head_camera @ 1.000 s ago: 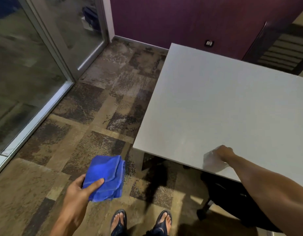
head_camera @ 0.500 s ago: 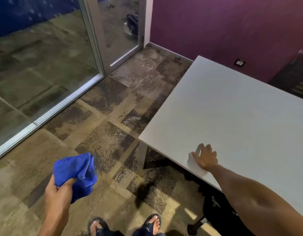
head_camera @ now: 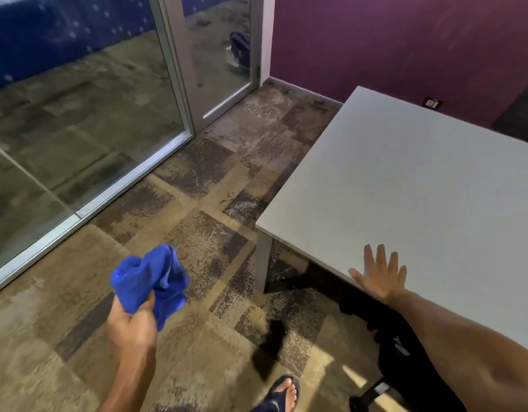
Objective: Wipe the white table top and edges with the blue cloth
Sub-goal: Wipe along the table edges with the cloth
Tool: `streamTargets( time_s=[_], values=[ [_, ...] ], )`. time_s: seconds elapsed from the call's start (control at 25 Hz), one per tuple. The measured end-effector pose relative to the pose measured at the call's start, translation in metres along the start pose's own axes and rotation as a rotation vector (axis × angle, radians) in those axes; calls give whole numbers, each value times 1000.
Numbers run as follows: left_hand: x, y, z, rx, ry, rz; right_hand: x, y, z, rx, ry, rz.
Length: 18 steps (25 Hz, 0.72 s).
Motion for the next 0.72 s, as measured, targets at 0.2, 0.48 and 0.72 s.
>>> streamTargets(
  time_s=[0.2, 0.48, 0.72],
  values=[
    [-14, -3, -41, -106, 21, 14, -9, -5, 4, 37, 31, 60],
    [-77, -16, -68, -179, -135, 19, -8, -21, 9, 175, 133, 165],
    [-148, -2, -77, -190, -151, -56, -12, -25, 16, 315, 205, 327]
  ],
)
Point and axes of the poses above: each hand's wrist, its own y-axis away from the middle knuckle, its own x-axis out of the back of the hand, z = x × y, the point moved 7 cm from there along -y, towards the middle knuckle, and after that the axes turned 9 degrees about z, right-handed, at the moved point
